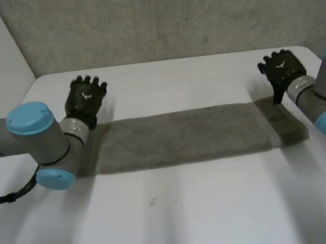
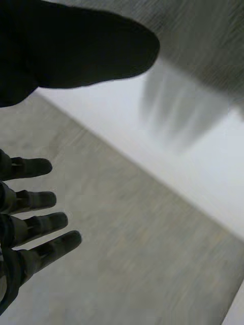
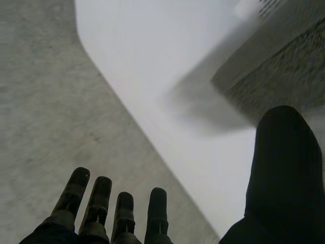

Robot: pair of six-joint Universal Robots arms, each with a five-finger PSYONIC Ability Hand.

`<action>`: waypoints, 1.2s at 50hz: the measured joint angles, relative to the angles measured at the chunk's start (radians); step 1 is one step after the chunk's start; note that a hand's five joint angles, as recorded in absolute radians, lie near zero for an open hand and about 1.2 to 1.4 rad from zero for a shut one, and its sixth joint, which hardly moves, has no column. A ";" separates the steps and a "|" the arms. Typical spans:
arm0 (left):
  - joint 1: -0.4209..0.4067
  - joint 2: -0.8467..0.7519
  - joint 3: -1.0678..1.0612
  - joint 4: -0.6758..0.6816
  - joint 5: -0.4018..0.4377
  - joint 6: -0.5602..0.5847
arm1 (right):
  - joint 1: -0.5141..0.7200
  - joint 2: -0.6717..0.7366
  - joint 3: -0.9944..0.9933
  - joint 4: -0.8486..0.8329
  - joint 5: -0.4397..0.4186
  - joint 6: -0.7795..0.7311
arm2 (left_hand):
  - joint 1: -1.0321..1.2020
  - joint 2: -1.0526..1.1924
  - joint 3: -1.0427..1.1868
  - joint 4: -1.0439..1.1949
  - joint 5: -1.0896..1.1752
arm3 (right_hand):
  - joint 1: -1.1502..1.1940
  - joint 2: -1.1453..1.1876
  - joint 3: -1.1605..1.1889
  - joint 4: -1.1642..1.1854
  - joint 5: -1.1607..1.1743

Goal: Fold the towel.

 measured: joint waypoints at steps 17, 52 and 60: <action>0.006 0.447 -0.489 0.093 -0.006 -0.014 | -0.118 -0.447 0.593 0.003 -0.133 0.091 | -0.046 -0.050 -0.054 -0.050 -0.034 | 0.004 0.006 0.015 0.009 0.007; 0.010 0.520 -0.598 -0.060 -0.003 -0.203 | -0.263 -0.264 0.702 -0.162 -0.303 -0.059 | -0.046 -0.051 -0.054 -0.051 -0.034 | 0.775 0.876 0.899 0.874 0.808; 0.010 0.523 -0.603 -0.061 -0.004 -0.202 | -0.303 -0.283 0.693 -0.175 -0.279 -0.057 | -0.046 -0.051 -0.054 -0.051 -0.034 | 0.776 0.934 0.964 0.957 0.845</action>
